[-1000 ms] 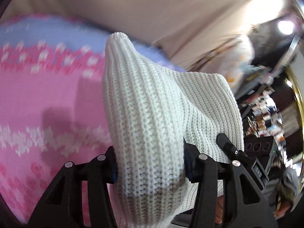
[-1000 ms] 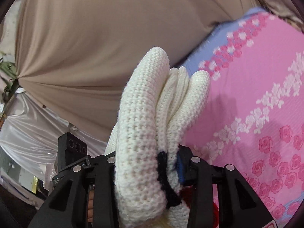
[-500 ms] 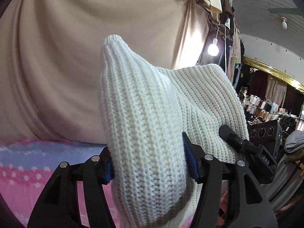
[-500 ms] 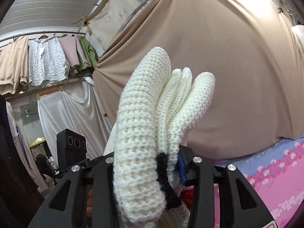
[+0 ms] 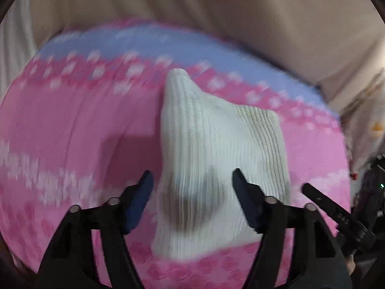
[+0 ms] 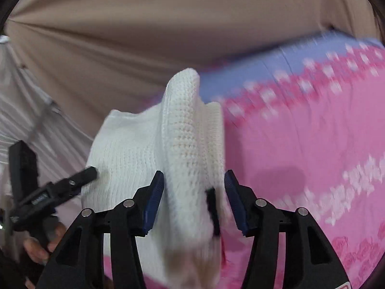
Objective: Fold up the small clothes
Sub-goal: 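Lower the folded sweater onto the bedspread and open both grippers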
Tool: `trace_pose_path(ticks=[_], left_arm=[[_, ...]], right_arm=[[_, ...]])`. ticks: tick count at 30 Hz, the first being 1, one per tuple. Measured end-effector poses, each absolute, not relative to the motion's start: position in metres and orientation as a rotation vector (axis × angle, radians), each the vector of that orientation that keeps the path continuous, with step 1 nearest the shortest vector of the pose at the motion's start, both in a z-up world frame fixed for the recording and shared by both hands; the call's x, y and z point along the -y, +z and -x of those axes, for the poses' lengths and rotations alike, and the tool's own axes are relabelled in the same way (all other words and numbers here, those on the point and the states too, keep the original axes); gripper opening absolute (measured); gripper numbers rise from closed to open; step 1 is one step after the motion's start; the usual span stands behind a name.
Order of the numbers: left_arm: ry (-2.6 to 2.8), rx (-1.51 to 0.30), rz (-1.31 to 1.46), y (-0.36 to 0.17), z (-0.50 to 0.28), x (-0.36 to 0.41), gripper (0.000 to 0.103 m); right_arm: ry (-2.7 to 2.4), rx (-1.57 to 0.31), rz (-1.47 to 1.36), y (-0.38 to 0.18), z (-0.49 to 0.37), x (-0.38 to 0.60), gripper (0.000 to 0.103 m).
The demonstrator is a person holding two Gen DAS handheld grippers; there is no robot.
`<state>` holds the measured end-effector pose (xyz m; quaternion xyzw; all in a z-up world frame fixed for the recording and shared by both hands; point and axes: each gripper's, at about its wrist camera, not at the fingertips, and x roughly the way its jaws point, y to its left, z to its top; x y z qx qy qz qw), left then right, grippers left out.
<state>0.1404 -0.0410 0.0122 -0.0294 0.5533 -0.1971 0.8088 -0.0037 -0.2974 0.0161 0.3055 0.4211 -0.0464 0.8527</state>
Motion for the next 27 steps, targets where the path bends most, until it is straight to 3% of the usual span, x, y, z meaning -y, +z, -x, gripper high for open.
trace_pose_path(ticks=[1, 3, 6, 8, 10, 11, 12, 15, 17, 18, 19, 21, 25, 27], left_arm=[[-0.401, -1.245, 0.138, -0.011, -0.135, 0.025, 0.054], [-0.375, -1.232, 0.224, -0.016, -0.117, 0.001, 0.057], [-0.359, -1.165, 0.225, 0.002, -0.096, -0.008, 0.067], [-0.359, -1.127, 0.2, 0.011, -0.093, -0.003, 0.068], [-0.352, -1.113, 0.159, 0.011, -0.094, 0.005, 0.083], [-0.339, -1.113, 0.135, 0.006, -0.094, 0.011, 0.085], [-0.323, -1.125, 0.121, 0.001, -0.096, 0.009, 0.085], [-0.303, -1.202, 0.152, -0.027, -0.099, 0.0, 0.085], [-0.274, -1.239, 0.157, -0.042, -0.098, -0.008, 0.081], [-0.264, -1.254, 0.14, -0.048, -0.097, -0.01, 0.074], [-0.257, -1.276, 0.122, -0.056, -0.097, -0.011, 0.067], [-0.268, -1.327, 0.157, -0.069, -0.097, -0.014, 0.061], [-0.241, -1.316, 0.126, -0.069, -0.092, -0.009, 0.061], [-0.226, -1.33, 0.127, -0.073, -0.092, -0.007, 0.063]], right_arm=[[-0.143, -0.968, -0.674, -0.016, 0.01, 0.304, 0.029], [-0.154, -0.987, -0.845, -0.045, 0.044, 0.319, 0.029], [-0.14, -0.951, -0.788, -0.026, 0.072, 0.314, 0.029], [-0.1, -0.925, -0.739, -0.009, 0.074, 0.304, 0.029], [-0.052, -0.919, -0.68, 0.004, 0.063, 0.287, 0.029], [-0.031, -0.936, -0.644, 0.001, 0.053, 0.277, 0.029], [-0.02, -0.963, -0.599, -0.003, 0.04, 0.267, 0.03], [-0.038, -1.051, -0.565, -0.027, 0.015, 0.259, 0.046], [-0.039, -1.089, -0.589, -0.043, 0.007, 0.258, 0.046], [-0.043, -1.111, -0.584, -0.051, 0.004, 0.257, 0.039], [-0.037, -1.124, -0.581, -0.056, 0.001, 0.257, 0.025], [-0.033, -1.11, -0.589, -0.052, -0.002, 0.259, 0.012], [-0.026, -1.008, -0.513, -0.008, 0.001, 0.256, 0.011], [-0.054, -1.063, -0.447, -0.021, -0.005, 0.252, 0.011]])
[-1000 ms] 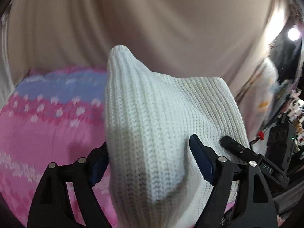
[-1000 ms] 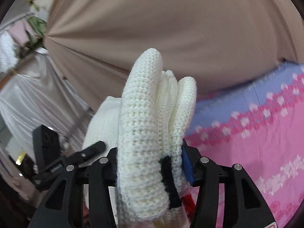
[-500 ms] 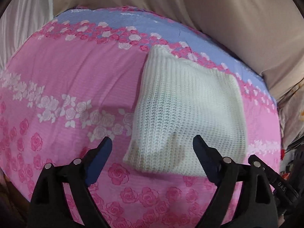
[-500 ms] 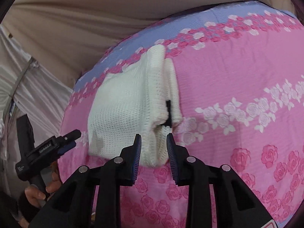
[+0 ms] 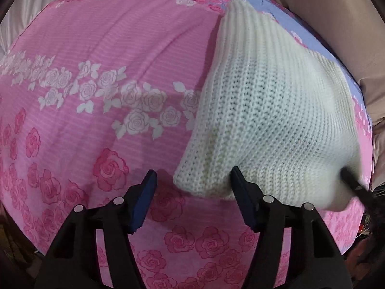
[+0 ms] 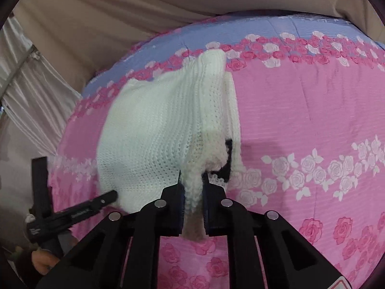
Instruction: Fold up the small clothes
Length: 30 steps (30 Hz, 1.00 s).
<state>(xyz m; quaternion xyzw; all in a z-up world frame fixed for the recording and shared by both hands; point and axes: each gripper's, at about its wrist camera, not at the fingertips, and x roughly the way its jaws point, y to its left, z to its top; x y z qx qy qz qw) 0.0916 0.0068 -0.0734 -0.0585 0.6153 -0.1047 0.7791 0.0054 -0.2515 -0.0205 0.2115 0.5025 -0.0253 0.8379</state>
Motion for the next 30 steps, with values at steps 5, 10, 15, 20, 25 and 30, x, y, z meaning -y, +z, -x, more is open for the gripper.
trace_pose_path(ticks=[5, 10, 15, 20, 25, 30], left_arm=[[-0.213, -1.298, 0.106, -0.063, -0.086, -0.005, 0.064], [-0.244, -1.199, 0.077, -0.03, -0.069, 0.003, 0.063], [-0.229, -1.029, -0.019, 0.012, -0.088, 0.027, 0.067], [-0.206, -1.114, -0.119, -0.041, -0.128, 0.047, 0.072], [-0.196, -1.069, -0.1, -0.016, -0.107, 0.043, 0.076], [-0.21, -1.059, -0.065, 0.004, -0.072, 0.045, 0.076]], right_arm=[[-0.081, -1.136, -0.467, -0.054, 0.002, 0.253, 0.015], [-0.136, -1.009, -0.472, -0.001, 0.02, 0.254, 0.022], [-0.073, -0.923, -0.329, 0.036, -0.014, 0.241, 0.01], [-0.128, -1.145, -0.273, -0.043, -0.07, 0.258, 0.002], [-0.114, -1.074, -0.352, -0.01, -0.054, 0.257, 0.003], [-0.15, -0.987, -0.345, 0.024, 0.0, 0.246, 0.011]])
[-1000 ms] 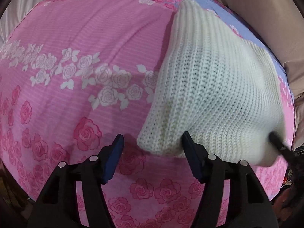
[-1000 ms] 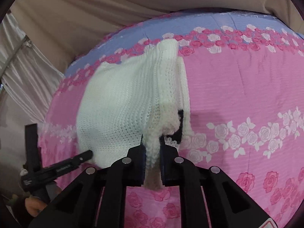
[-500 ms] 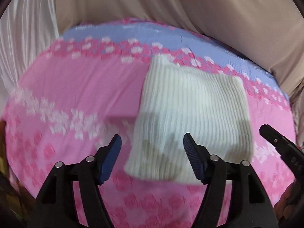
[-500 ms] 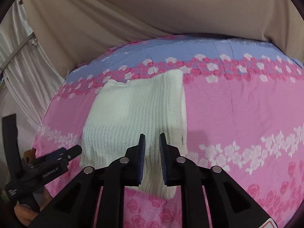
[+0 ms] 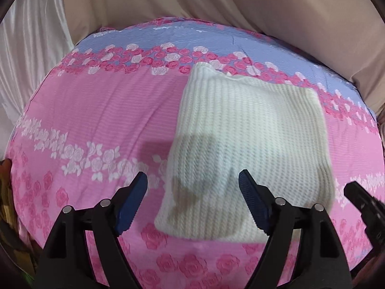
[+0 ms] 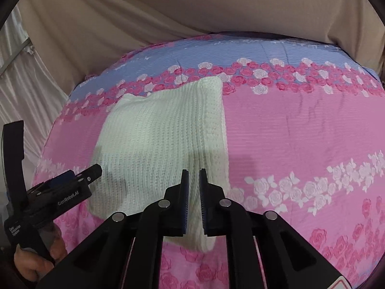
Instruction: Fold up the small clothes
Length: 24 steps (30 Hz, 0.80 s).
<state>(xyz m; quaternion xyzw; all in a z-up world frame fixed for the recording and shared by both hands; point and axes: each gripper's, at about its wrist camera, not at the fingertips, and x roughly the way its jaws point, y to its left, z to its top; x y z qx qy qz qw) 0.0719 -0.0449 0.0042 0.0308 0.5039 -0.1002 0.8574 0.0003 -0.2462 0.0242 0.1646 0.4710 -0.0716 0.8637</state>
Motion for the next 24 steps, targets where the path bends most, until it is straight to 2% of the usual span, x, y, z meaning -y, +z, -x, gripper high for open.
trace_pose_path(ticks=[3, 5, 7, 8, 11, 17, 24], left_arm=[[-0.205, -1.048, -0.079, 0.007, -0.056, 0.046, 0.079], [-0.206, -1.056, -0.082, 0.007, -0.042, 0.048, 0.081], [-0.209, -1.059, -0.092, 0.005, -0.032, 0.05, 0.085], [-0.211, -1.056, -0.105, 0.004, -0.026, 0.052, 0.085], [-0.209, -1.037, -0.141, 0.0, -0.012, 0.055, 0.087], [-0.207, -1.06, -0.152, -0.013, 0.01, 0.06, 0.088], [-0.191, -1.049, -0.176, -0.018, 0.026, 0.06, 0.089]], right_arm=[[-0.2, -0.981, -0.353, 0.026, 0.029, 0.246, 0.015], [-0.229, -0.985, -0.367, 0.023, 0.042, 0.248, 0.02], [-0.257, -0.991, -0.369, 0.02, 0.054, 0.248, 0.038], [-0.27, -0.993, -0.372, 0.018, 0.059, 0.248, 0.041], [-0.28, -1.009, -0.357, 0.012, 0.071, 0.244, 0.044], [-0.291, -1.051, -0.306, 0.0, 0.087, 0.229, 0.057], [-0.304, -1.063, -0.275, -0.006, 0.093, 0.217, 0.061]])
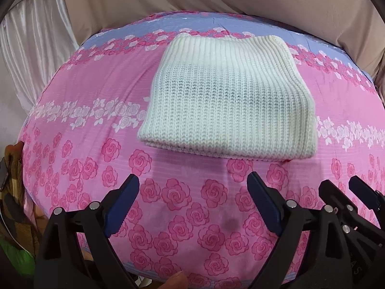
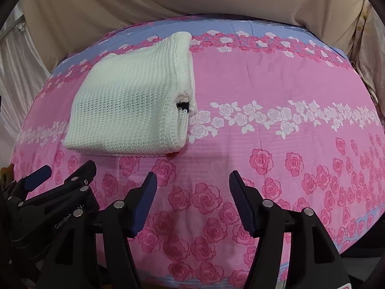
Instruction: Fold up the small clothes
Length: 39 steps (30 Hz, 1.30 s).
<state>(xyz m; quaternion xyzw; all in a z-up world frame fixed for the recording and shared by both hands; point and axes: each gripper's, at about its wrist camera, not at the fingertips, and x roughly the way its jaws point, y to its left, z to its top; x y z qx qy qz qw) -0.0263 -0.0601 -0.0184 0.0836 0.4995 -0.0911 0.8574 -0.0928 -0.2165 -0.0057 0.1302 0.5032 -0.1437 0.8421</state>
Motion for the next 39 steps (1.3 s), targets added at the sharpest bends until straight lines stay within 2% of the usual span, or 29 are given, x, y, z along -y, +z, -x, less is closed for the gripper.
trace_pose_path(ticks=[39], left_arm=[[-0.169, -1.05, -0.202, -0.019, 0.029, 0.059, 0.089]], right_arm=[[-0.357, -1.079, -0.251, -0.005, 0.096, 0.206, 0.062]])
